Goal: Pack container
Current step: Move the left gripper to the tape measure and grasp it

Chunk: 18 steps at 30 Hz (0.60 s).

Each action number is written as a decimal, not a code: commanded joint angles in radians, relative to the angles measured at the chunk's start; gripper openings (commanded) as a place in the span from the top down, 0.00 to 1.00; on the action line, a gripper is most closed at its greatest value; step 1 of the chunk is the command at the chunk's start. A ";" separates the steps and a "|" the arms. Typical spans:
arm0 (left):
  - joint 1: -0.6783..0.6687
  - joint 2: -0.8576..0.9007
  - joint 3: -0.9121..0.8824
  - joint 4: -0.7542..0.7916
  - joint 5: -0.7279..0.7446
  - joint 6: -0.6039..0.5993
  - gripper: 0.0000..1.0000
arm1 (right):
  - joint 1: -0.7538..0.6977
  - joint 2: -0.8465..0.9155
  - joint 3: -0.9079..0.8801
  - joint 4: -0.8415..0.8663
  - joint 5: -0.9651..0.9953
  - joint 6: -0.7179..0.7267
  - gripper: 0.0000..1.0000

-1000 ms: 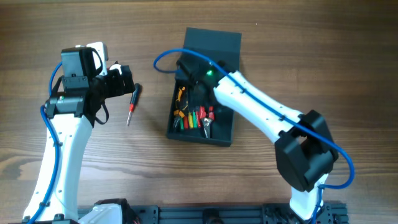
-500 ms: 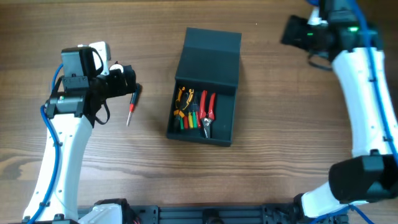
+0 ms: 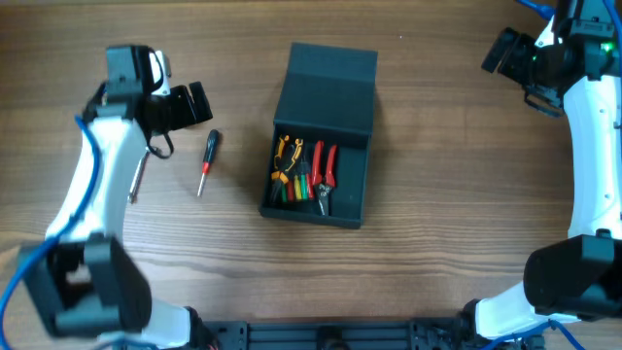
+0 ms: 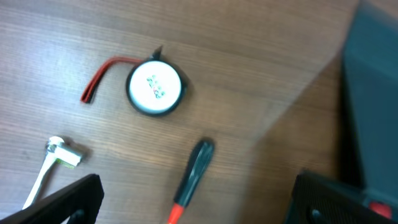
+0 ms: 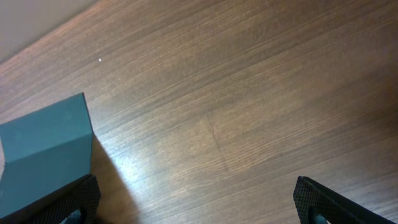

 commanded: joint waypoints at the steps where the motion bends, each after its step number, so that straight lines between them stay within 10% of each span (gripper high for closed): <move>1: 0.004 0.197 0.212 -0.061 -0.095 0.106 0.00 | -0.002 0.009 -0.010 -0.005 -0.010 -0.016 0.01; 18: 0.012 0.441 0.243 0.077 -0.149 0.154 0.01 | -0.002 0.009 -0.010 -0.097 -0.010 -0.016 0.01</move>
